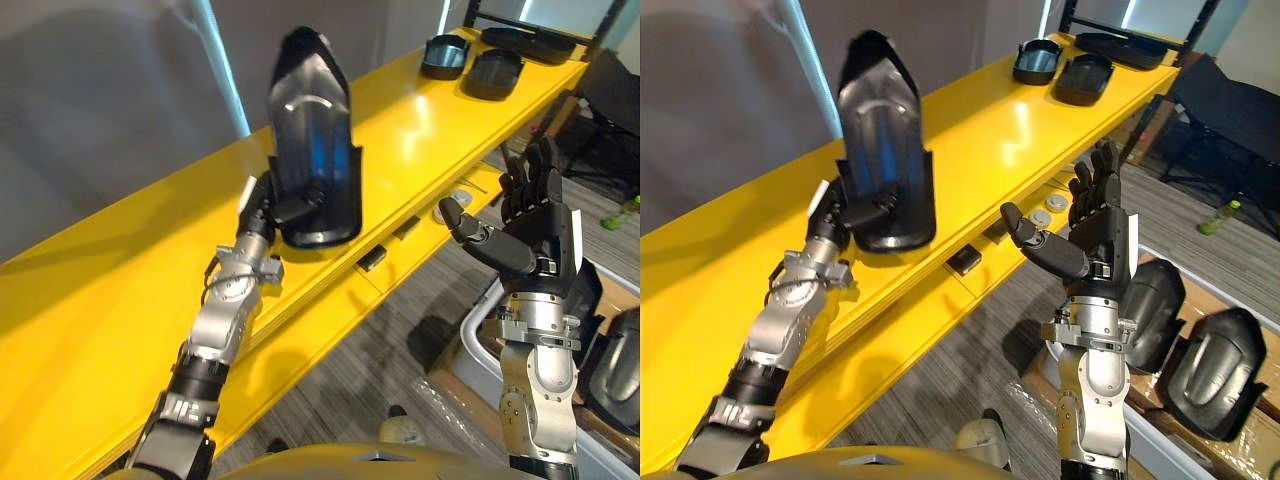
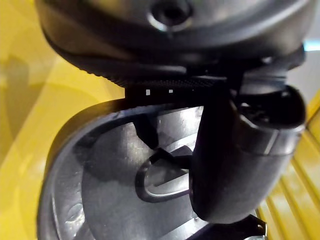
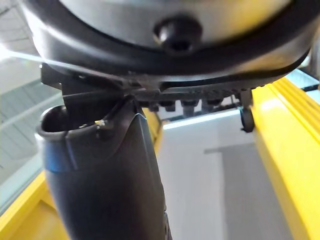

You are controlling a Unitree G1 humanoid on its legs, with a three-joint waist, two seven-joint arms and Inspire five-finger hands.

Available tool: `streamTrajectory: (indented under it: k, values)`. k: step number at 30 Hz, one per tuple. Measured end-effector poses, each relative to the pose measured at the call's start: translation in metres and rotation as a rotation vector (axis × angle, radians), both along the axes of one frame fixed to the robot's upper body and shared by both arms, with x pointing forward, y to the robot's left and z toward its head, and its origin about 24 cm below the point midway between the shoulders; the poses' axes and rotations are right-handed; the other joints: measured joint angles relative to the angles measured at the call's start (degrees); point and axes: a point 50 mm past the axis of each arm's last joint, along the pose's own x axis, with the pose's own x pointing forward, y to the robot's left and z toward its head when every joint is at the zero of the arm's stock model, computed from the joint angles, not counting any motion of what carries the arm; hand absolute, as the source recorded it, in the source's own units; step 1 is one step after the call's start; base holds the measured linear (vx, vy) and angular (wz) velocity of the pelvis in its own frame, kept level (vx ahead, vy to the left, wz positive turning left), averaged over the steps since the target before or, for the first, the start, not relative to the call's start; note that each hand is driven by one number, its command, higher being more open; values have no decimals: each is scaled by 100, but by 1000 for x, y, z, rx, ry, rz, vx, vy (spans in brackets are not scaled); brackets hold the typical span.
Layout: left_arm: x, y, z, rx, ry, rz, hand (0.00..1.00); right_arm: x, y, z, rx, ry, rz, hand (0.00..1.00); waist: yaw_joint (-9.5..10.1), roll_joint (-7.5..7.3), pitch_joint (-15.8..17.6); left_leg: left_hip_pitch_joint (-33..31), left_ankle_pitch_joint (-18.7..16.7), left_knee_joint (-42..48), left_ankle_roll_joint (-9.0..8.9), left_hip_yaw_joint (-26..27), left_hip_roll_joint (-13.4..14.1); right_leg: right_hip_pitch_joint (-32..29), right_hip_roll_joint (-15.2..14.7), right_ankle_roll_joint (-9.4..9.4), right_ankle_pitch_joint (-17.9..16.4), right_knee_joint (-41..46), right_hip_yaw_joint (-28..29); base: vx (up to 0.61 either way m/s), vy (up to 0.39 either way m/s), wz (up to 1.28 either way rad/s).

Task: Walk over and take three plastic housings, then place them on the shelf

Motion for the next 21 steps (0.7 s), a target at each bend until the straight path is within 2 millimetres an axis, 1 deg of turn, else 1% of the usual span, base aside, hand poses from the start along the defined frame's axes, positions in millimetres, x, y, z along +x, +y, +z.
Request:
streamTrajectory:
  k: [2, 4, 7, 10, 12, 13, 15, 17, 18, 19, 21]
  values:
    - [7, 8, 3, -12, 13, 70, 0, 1, 0, -1, 2, 10, 14, 100, -18, 1, 0, -1, 31, 1, -27, 45, 65, -40, 75, -28, 20, 2, 42, -27, -60, -14]
    - [14, 15, 3, -23, 42, 129, 0, 2, 1, -1, -11, 20, 35, 100, -81, 9, 5, -1, 40, 1, -36, 63, 84, -55, 97, -27, 21, 2, 62, -14, -37, -9]
    - [24, 19, -4, -47, 124, 180, 0, 4, 6, -4, -15, 46, 78, 100, -141, 15, 9, -3, 40, 2, -36, 122, 73, -95, 97, -18, 31, 1, 135, -10, 0, -9]
    - [29, 22, -17, -70, 227, 224, 0, 6, 15, -7, 5, 72, 149, 100, -249, 21, 27, -81, 46, 5, -27, 160, 65, -168, 97, -6, 91, -64, 184, -8, 4, -8]
    - [32, 22, -24, -83, 277, 232, 0, 7, 16, -9, 6, 83, 164, 100, -250, 21, 59, -113, 49, 6, -23, 195, 65, -217, 104, 1, 128, -99, 223, -7, -2, -9]
    - [35, 23, -19, -105, 264, 239, 0, 7, 17, -10, 5, 93, 179, 100, -249, 25, 162, -108, 49, 7, -23, 227, 64, -233, 110, 11, 145, -98, 273, -9, -2, -11]
    - [40, 24, -11, -102, 249, 239, 0, 8, 18, -10, 10, 102, 186, 100, -245, 26, 243, -116, 56, 7, -13, 229, 64, -242, 110, 9, 157, -98, 277, -6, -1, -4]
    - [49, 28, 1, -99, 229, 248, 0, 11, 22, -9, 28, 101, 218, 100, -256, 12, 428, -168, 81, 8, 6, 231, 63, -296, 111, 6, 183, -99, 289, -50, -9, 0]
    - [54, 26, 11, -103, 204, 243, 0, 11, 22, -9, 41, 103, 227, 100, -253, 20, 473, -269, 111, 9, 12, 227, 61, -396, 111, 7, 214, -100, 291, -48, -12, 2]
    - [58, 25, 20, -104, 182, 244, 100, 13, 22, -8, 25, 113, 237, 100, -247, 2, 559, -321, 138, 9, 21, 222, 61, -448, 113, 5, 246, -100, 293, -31, -10, 1]
    - [62, 26, 31, -107, 154, 250, 100, 16, 24, -6, -9, 119, 250, 100, -249, -25, 718, -328, 161, 9, 27, 220, 64, -454, 117, 2, 272, -100, 301, 0, 0, 0]
